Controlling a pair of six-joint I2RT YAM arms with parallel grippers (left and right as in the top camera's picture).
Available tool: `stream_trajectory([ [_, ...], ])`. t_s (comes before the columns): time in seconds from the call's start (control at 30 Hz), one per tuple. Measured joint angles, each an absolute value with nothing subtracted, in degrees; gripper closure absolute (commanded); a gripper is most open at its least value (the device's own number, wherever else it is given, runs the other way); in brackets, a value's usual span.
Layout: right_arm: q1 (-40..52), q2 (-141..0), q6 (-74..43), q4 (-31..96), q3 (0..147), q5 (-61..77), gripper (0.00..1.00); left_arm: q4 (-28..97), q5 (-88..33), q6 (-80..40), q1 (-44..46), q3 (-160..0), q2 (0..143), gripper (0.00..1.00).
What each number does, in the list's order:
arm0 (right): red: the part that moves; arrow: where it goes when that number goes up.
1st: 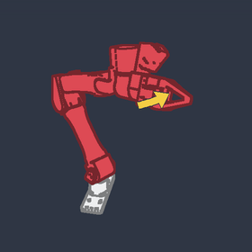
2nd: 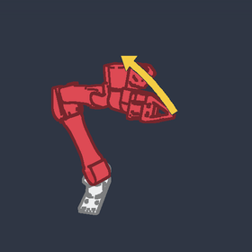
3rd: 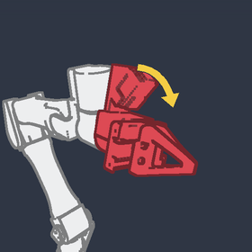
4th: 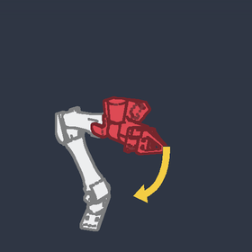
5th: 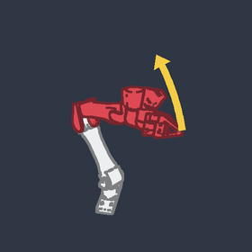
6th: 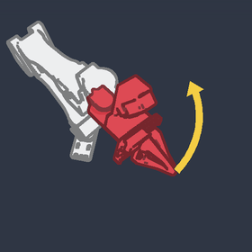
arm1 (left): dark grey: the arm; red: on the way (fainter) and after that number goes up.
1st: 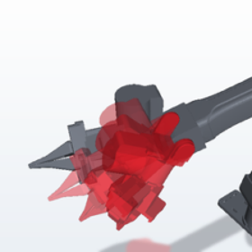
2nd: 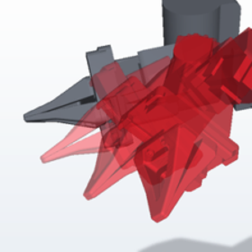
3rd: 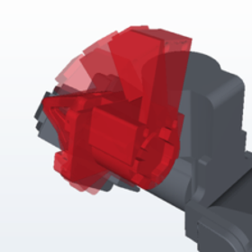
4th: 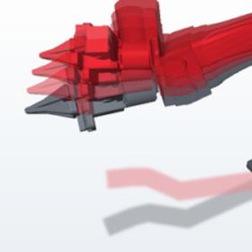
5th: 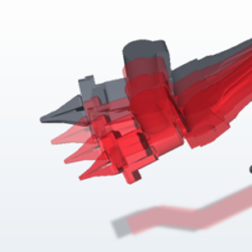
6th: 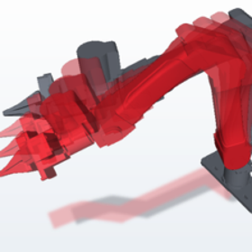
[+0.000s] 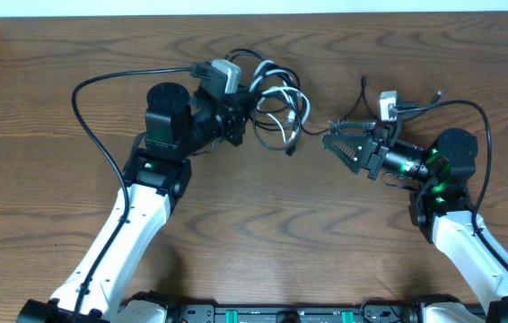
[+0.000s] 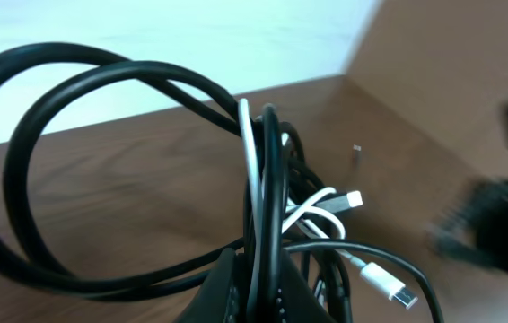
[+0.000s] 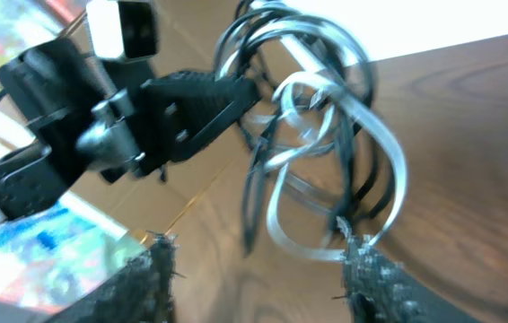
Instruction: Untangle cables
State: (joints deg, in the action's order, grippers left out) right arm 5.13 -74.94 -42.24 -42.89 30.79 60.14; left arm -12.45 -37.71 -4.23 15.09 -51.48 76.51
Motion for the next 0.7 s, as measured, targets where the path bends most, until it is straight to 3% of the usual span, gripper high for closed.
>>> stream_trajectory([
  [0.37, 3.6, -74.9, -41.0, -40.6, 30.8, 48.7, 0.43, -14.5, -56.6, 7.1, 15.1, -51.5, 76.5, 0.92],
  [0.7, 6.7, -75.0, -39.4, -36.2, 30.8, 51.0, 0.46, -16.8, -57.2, 8.0, 15.6, -51.5, 76.5, 0.92],
])
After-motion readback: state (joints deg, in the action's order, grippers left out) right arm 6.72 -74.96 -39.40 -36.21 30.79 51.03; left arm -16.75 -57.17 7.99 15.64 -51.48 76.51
